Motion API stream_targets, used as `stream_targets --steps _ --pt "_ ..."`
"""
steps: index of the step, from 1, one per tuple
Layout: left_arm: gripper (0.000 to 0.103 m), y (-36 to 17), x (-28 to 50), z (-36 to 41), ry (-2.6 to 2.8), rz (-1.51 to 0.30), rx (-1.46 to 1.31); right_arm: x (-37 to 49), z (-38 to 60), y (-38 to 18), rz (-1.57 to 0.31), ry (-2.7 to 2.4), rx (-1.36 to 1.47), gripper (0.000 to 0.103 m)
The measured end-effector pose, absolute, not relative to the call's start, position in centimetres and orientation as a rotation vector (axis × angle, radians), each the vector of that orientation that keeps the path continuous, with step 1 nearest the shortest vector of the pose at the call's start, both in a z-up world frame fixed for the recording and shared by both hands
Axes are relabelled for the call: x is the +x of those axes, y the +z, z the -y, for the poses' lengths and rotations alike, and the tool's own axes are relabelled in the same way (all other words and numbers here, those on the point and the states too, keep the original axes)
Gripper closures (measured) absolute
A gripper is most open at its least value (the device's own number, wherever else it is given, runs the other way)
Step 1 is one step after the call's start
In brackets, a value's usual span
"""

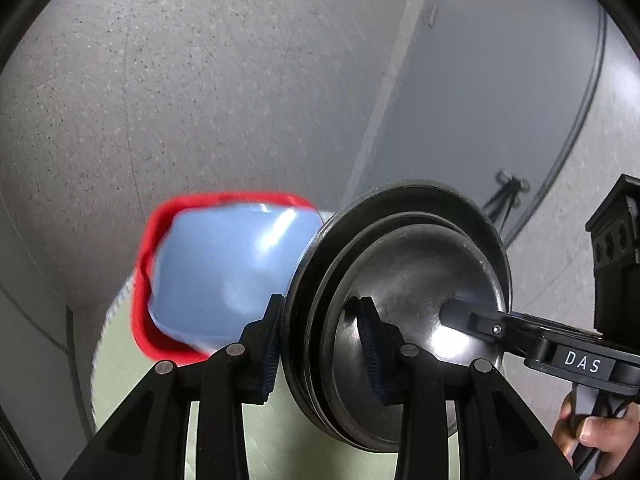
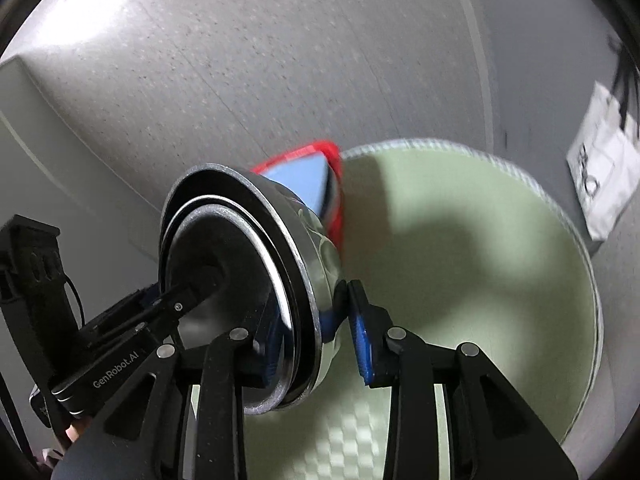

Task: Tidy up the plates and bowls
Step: 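Carry the stacked bowls over the basin and lower onto the blue plate, then open both grippers and pull both tools back from the basin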

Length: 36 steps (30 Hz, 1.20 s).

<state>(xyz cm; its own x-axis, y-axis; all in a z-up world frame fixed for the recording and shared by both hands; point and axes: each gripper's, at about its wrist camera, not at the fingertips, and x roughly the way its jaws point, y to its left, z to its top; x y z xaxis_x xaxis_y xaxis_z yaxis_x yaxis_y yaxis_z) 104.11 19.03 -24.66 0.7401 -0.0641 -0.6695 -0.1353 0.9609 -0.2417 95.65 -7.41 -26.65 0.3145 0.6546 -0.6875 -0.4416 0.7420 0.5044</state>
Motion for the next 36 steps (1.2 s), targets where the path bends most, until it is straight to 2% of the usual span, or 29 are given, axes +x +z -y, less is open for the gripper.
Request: stream_targets --steps 6,11,18,22,24,25,27,28,29,32,34,36 --pt "0.071 -23.7 107.5 -25.1 0.073 -0.734 -0.292 99.8 1.7 -25.1 -1.012 0.758 0.193 0.073" --pt "0.072 -26.7 111.2 -29.7 0.081 -0.83 -0.337 103.4 -3.2 -28.0 -1.107 0.772 0.181 0.073" --pt "0.073 -30.8 113.7 -31.6 0.107 -0.939 -0.337 104.7 -6.6 -32.4 -1.196 0.709 0.079 0.074" --pt "0.072 -31.1 115.0 -32.0 0.103 -0.949 -0.336 104.9 -7.0 -32.8 -1.189 0.688 0.033 0.074" --pt "0.068 -30.8 115.6 -31.8 0.117 -0.944 -0.33 104.9 -7.3 -32.8 -1.18 0.67 0.012 0.072" --pt "0.061 -30.5 115.6 -31.8 0.114 -0.932 -0.332 105.0 -7.4 -32.9 -1.174 0.661 0.006 0.071" --pt "0.043 -30.5 115.5 -31.3 0.117 -0.911 -0.332 104.9 -7.2 -32.5 -1.157 0.651 0.01 0.065" --pt "0.03 -30.2 115.4 -31.2 0.142 -0.897 -0.32 104.8 -7.1 -32.2 -1.147 0.658 0.022 0.056" --pt "0.027 -30.2 114.8 -31.0 0.16 -0.885 -0.31 104.7 -6.9 -31.8 -1.134 0.657 0.028 0.049" --pt "0.026 -29.4 113.2 -30.5 0.17 -0.869 -0.32 104.0 -6.7 -30.7 -1.091 0.66 0.029 0.046" --pt "0.026 -28.7 112.1 -30.1 0.191 -0.854 -0.308 103.2 -6.2 -29.8 -1.065 0.66 0.04 0.038" --pt "0.024 -27.7 110.4 -29.3 0.214 -0.818 -0.283 102.0 -5.6 -28.8 -1.039 0.642 0.039 0.037"
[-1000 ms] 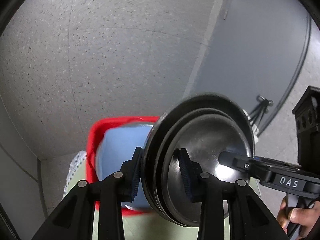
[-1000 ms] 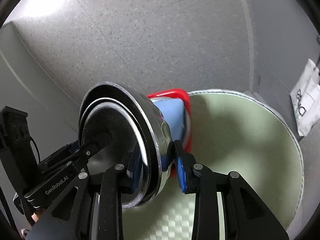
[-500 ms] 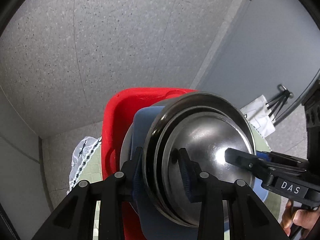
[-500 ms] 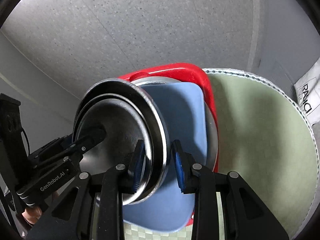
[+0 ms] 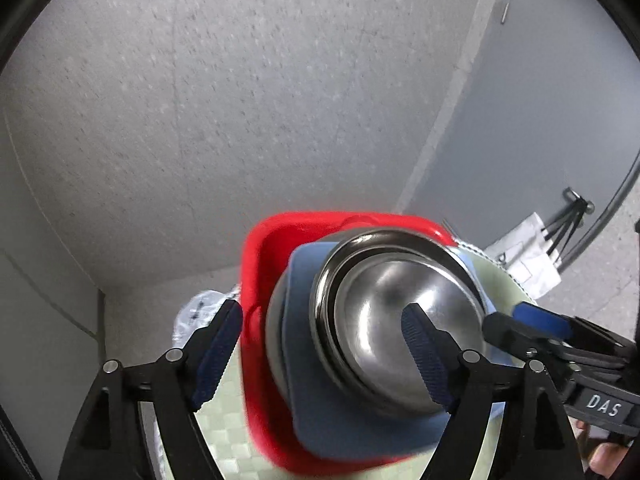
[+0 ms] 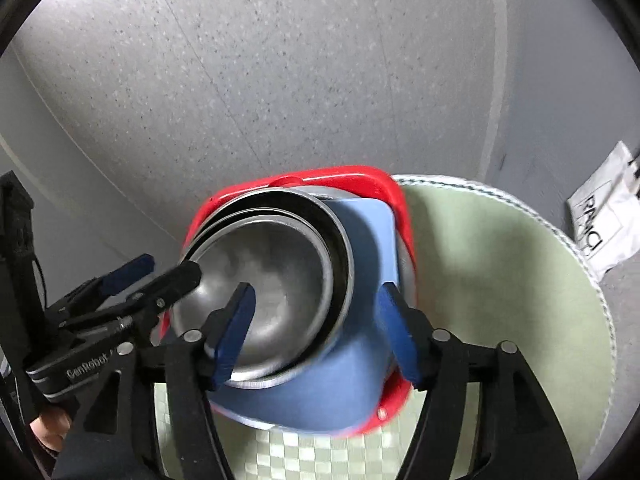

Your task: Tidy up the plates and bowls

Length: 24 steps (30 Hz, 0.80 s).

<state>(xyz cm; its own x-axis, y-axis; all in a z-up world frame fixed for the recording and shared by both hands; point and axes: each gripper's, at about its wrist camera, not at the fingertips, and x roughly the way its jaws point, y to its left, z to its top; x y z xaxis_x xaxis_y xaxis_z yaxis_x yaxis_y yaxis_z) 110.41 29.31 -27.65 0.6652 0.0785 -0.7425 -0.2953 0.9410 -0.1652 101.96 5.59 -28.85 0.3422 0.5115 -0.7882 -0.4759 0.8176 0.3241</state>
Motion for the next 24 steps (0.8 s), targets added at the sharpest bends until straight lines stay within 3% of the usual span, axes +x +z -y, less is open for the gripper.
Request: stream_targets --steps 12,24 --pt "0.013 -21.0 94.5 -19.9 0.232 -0.612 -0.157 87.8 0.5 -21.0 -0.826 0.583 0.054 0.026" --pt "0.001 -16.8 66.6 -4.7 0.199 -0.46 -0.106 64.2 13.1 -15.4 -0.64 0.511 0.071 0.01"
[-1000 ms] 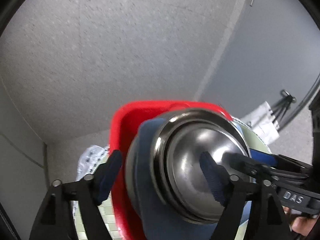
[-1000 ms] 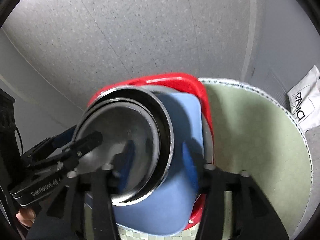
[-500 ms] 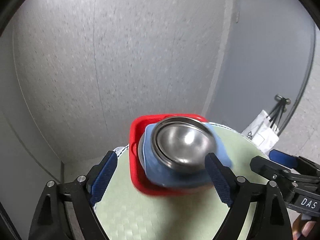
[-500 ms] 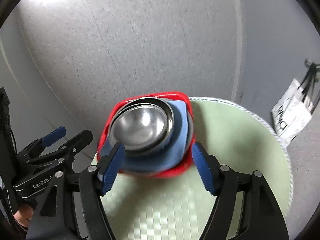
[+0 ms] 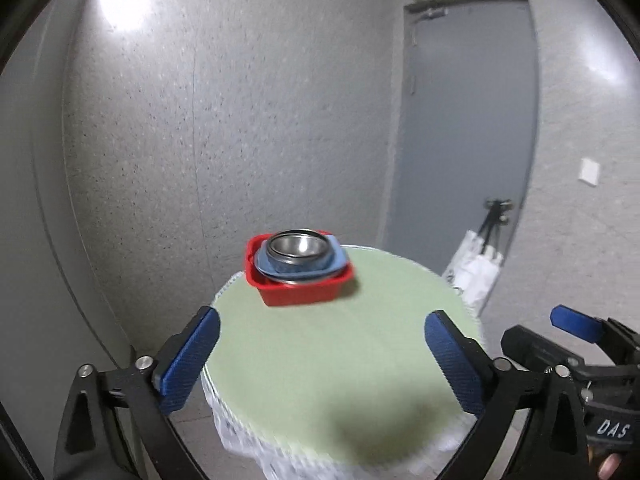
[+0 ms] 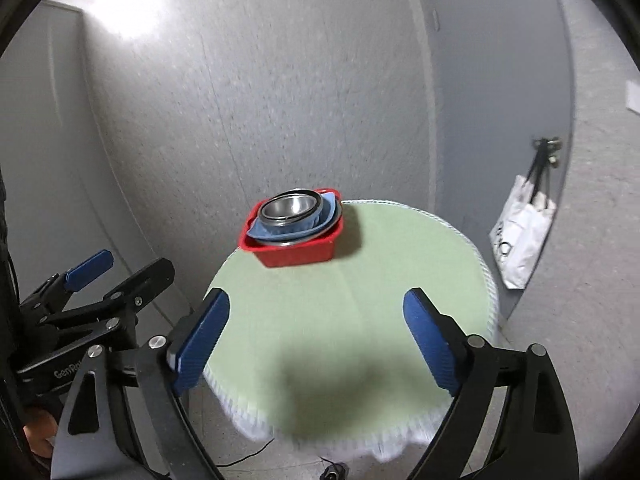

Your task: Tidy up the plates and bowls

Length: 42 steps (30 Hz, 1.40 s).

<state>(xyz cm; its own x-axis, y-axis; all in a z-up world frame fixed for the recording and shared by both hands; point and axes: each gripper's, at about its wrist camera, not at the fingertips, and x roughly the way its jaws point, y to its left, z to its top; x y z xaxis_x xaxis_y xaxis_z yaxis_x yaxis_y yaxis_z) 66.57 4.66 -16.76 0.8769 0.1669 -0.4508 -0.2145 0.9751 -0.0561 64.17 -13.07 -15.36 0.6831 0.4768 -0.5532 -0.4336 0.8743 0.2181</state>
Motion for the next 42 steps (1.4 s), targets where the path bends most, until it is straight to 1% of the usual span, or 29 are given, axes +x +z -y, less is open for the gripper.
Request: stream_targets --steps 2,7,14,16,22,25,31,34,42 --pt "0.0 -16.0 61.5 -2.6 0.192 -0.447 -0.093 60.1 15.2 -14.4 -0.618 0.501 0.076 0.006" --pt "0.001 -13.7 49.6 1.7 0.162 -0.409 -0.067 50.7 19.4 -11.2 -0.578 0.462 0.084 0.0" --pt "0.0 -11.1 33.9 4.7 0.092 -0.335 -0.054 38.2 23.5 -7.1 -0.48 0.377 0.091 0.0" --pt "0.0 -11.0 30.5 4.7 0.081 -0.318 -0.044 34.3 23.9 -6.1 -0.455 0.351 0.092 0.0" --pt "0.0 -11.2 18.6 4.7 0.053 -0.314 0.012 24.2 24.3 -5.0 -0.394 0.27 0.083 0.0" --pt "0.0 -10.9 12.0 4.6 0.037 -0.323 0.021 19.4 24.1 -5.1 -0.4 0.236 0.093 0.0" --pt "0.0 -8.3 3.1 5.2 0.008 -0.326 0.036 11.5 24.7 -4.7 -0.42 0.178 0.12 0.0" --pt "0.0 -7.3 -0.1 5.3 0.007 -0.321 0.032 9.0 25.4 -4.3 -0.416 0.164 0.125 0.0" --pt "0.001 -6.4 -5.2 6.9 0.018 -0.293 0.007 5.7 27.7 -2.9 -0.371 0.169 0.074 0.0"
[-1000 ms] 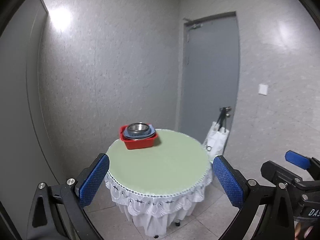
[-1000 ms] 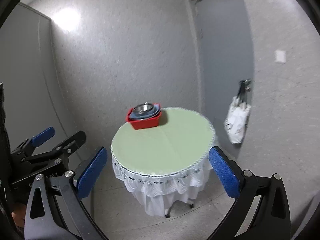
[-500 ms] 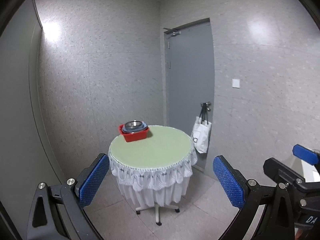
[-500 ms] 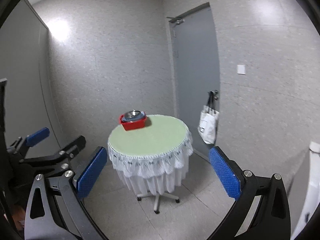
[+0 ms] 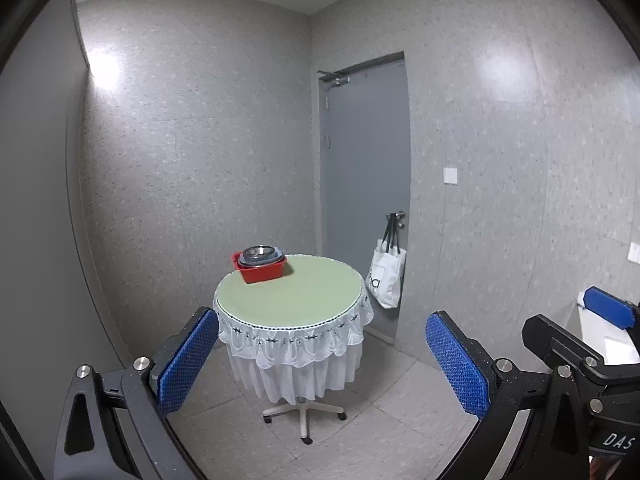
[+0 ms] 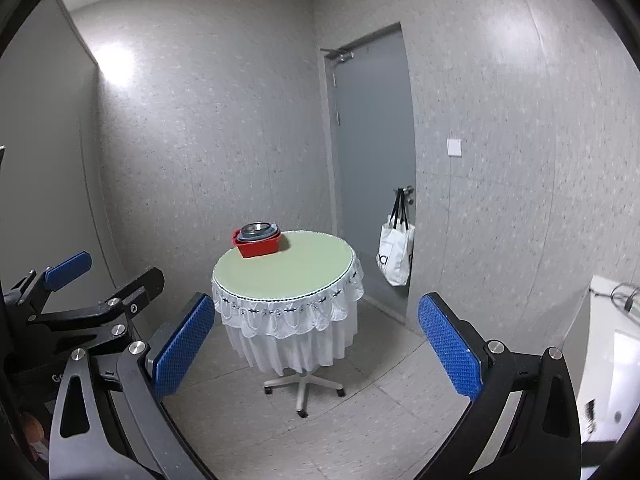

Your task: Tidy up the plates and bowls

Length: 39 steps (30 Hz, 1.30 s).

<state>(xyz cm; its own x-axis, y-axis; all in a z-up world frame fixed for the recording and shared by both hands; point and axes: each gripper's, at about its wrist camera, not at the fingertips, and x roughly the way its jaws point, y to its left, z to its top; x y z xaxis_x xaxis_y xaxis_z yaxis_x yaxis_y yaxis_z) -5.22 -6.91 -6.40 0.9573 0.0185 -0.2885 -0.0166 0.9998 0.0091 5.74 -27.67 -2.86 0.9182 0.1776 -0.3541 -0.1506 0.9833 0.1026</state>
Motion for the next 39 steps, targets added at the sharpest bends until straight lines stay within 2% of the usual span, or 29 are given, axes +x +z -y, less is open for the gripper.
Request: stream_targets --steps 8,39 --pt "0.001 -6.5 -6.8 9.8 0.036 -0.287 -0.015 4.6 31.2 -2.2 -0.351 0.196 0.035 0.0" --pt "0.001 -7.5 1.1 15.7 0.046 -0.259 0.01 7.1 36.0 -3.1 -0.342 0.209 0.059 0.0"
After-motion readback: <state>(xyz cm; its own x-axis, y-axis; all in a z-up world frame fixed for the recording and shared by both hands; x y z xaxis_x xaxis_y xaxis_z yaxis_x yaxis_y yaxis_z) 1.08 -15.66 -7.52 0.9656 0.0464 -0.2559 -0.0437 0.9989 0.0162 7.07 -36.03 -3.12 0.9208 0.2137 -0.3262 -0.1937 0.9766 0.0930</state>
